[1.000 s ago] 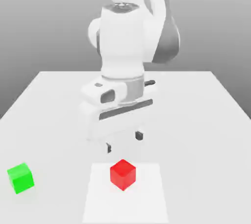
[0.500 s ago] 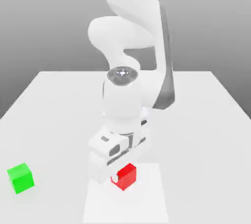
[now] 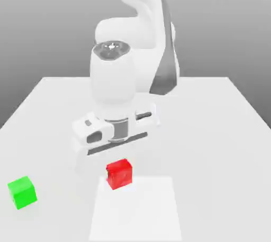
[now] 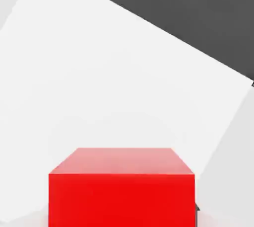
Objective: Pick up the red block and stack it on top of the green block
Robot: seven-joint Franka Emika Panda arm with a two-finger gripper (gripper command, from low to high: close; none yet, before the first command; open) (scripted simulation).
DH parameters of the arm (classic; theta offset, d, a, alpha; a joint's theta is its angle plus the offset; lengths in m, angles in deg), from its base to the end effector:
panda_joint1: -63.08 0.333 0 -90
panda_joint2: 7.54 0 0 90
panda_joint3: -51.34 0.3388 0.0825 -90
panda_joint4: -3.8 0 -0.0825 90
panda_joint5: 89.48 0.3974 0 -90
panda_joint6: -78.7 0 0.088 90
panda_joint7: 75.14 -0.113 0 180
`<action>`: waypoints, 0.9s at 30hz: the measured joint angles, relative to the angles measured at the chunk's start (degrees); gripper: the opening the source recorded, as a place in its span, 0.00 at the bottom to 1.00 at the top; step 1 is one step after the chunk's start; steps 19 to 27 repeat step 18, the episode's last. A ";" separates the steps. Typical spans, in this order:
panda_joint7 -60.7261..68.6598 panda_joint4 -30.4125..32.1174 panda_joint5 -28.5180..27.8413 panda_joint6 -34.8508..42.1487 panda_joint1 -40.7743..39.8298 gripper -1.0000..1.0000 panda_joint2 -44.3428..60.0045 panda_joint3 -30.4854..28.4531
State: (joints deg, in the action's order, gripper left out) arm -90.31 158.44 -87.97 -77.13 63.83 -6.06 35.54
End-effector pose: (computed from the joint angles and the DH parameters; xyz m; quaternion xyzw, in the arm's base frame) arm 0.4004 -0.1093 0.2265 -0.9622 0.2722 0.0020 0.0019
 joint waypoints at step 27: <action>-21.01 -11.83 12.16 -1.03 -16.36 1.00 14.05 -4.30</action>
